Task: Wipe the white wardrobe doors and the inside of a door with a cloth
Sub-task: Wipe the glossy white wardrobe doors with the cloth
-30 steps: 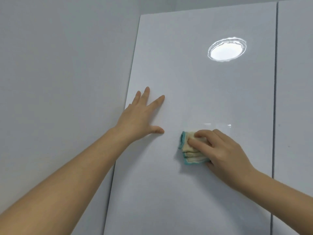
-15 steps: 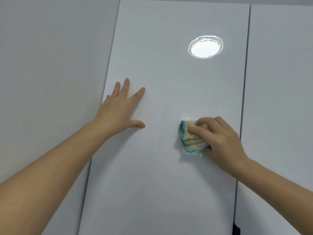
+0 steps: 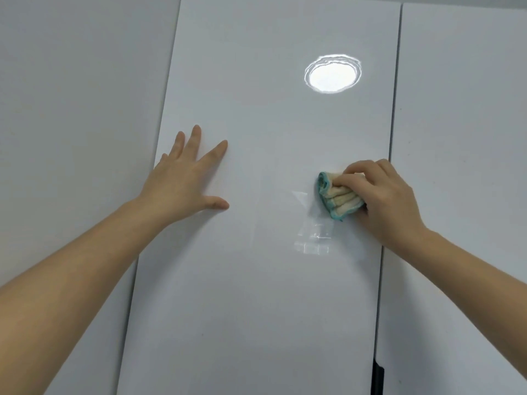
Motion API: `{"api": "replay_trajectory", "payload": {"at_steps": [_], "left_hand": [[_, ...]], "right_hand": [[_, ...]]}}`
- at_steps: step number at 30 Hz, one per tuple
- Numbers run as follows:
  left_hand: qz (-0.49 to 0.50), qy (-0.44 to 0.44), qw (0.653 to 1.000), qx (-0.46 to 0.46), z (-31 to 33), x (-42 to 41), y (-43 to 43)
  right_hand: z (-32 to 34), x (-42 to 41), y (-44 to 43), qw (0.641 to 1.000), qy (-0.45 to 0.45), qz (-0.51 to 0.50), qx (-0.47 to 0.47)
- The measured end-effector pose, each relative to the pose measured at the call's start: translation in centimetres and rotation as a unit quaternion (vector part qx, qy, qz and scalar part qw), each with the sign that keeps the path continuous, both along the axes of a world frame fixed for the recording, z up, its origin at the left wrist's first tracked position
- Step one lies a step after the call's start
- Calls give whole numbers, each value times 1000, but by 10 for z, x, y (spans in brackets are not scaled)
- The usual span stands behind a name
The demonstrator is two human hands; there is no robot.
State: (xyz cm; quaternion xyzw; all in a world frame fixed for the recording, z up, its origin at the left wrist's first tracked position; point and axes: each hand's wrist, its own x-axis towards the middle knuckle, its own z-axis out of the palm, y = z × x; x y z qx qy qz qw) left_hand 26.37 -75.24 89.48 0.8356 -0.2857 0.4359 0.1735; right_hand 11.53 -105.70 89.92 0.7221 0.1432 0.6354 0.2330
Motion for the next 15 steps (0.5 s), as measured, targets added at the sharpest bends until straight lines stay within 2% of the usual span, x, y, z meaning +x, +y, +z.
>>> {"api": "replay_trajectory", "payload": {"at_steps": [4, 11, 15], "left_hand": [[2, 3, 1000, 1, 0, 1, -1], [12, -12, 1000, 23, -1, 6, 1], [11, -13, 1000, 23, -1, 7, 1]], "right_hand": [[-29, 1, -5, 999, 26, 18, -4], [-130, -8, -16, 986, 122, 17, -110], [-119, -8, -18, 981, 130, -11, -144]]}}
